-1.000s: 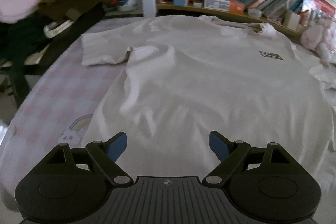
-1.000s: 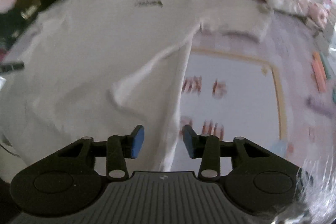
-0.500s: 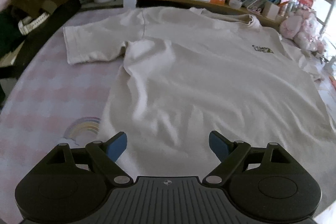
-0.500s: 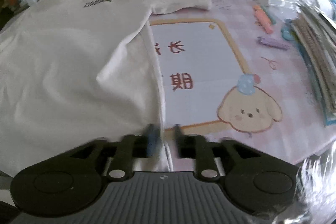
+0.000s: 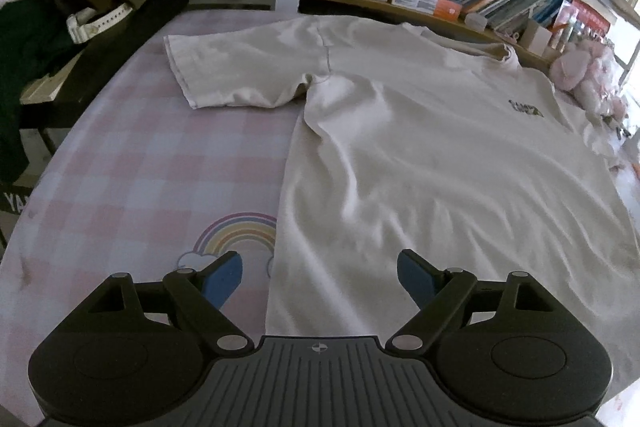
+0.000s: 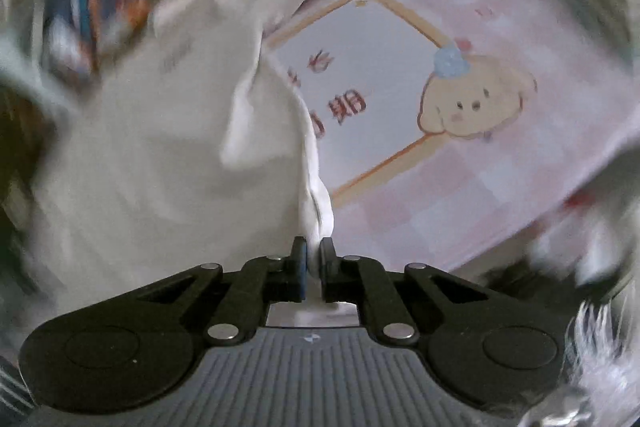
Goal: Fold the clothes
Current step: 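Grasp the cream T-shirt side edge with the right gripper and smooth it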
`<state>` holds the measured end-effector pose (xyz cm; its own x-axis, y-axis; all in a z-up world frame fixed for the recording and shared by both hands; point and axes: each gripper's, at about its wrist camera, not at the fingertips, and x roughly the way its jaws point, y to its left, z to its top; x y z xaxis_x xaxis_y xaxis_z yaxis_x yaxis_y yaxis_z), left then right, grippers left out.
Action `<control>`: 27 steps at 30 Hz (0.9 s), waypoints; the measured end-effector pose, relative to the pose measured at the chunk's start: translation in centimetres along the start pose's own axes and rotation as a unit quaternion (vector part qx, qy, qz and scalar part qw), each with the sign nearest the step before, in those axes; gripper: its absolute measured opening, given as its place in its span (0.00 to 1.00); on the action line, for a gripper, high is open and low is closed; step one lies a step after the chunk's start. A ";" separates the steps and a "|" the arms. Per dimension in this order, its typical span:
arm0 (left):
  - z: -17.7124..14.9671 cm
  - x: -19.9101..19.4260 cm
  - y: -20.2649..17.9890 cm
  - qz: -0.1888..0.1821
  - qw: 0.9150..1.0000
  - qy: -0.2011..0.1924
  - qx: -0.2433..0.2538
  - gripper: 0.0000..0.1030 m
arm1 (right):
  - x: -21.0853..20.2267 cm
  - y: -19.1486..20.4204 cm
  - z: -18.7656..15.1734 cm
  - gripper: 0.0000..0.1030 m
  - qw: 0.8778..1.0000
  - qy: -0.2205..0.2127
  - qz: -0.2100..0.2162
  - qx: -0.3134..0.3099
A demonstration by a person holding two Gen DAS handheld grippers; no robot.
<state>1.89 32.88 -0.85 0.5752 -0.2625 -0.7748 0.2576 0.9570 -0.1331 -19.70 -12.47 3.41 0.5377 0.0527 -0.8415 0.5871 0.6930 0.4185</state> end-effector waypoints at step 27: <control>-1.3 -0.6 0.9 -0.006 0.999 0.028 0.022 0.85 | -0.6 -0.8 -2.7 0.27 0.976 0.053 -0.118 -0.176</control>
<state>0.81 34.05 -1.32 0.5270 -0.2663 -0.8071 0.2991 0.9470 -0.1172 -22.11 -11.13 2.64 0.3363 -0.0776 -0.9386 0.4331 0.8977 0.0809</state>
